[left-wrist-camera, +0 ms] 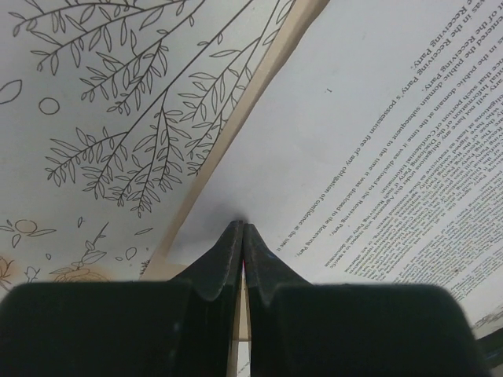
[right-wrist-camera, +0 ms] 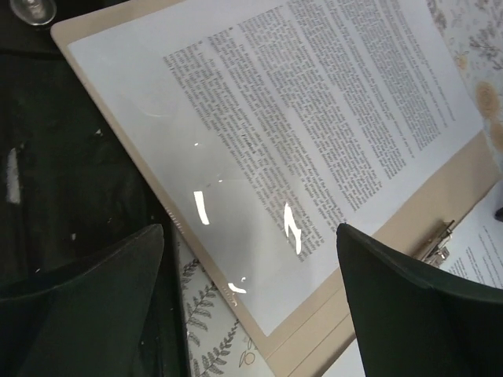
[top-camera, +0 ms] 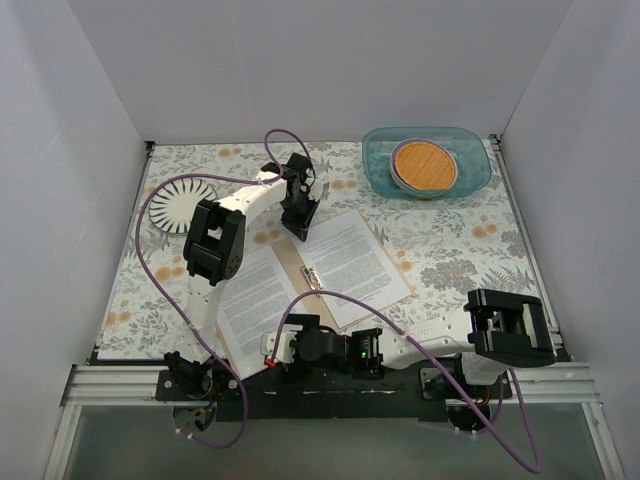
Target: Put the files into the folder
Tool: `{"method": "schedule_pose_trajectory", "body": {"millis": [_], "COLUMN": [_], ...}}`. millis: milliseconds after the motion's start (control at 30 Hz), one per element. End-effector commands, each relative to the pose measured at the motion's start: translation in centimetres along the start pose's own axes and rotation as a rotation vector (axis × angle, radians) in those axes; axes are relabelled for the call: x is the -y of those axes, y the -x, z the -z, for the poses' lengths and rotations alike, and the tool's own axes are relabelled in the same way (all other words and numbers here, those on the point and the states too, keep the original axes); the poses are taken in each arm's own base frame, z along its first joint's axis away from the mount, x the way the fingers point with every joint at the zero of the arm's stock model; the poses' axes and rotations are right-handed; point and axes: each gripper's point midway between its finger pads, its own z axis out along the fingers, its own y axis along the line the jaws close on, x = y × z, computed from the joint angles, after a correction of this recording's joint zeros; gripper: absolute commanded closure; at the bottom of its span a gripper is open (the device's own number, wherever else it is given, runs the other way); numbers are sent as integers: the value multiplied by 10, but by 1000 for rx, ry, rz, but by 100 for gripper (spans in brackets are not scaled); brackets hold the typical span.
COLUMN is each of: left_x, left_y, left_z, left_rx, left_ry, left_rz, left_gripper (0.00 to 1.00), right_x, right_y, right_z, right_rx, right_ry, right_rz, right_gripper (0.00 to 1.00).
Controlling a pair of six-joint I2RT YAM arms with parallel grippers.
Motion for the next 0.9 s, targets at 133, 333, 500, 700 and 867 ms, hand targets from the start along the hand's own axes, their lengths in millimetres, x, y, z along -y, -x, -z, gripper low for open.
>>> {"method": "schedule_pose_trajectory", "body": {"millis": [133,333,500,700,867], "left_x": [-1,-1,0,0,1], "left_y": [13,7,1,-4,-3], "left_z": [5,-2,-3,-7,-9], "left_rx": [39,26,17,3,6], "left_ry": [4,-1,-9,-17,-22], "left_rz": [-1,7,7,6,7], "left_gripper": [100,100,100,100,100], "right_x": [-36,-44,-30,-17,-12], "right_y": [-25,-28,-26,-23,-17], "right_z": [-4,-24,-42,-59,-68], "right_rx": [-67,-75,-72,-67,-53], "right_ry": [149,154,55,-19,-36], "right_rz": [48,59,57,29,7], "right_gripper": [1,2,6,16,20]}}
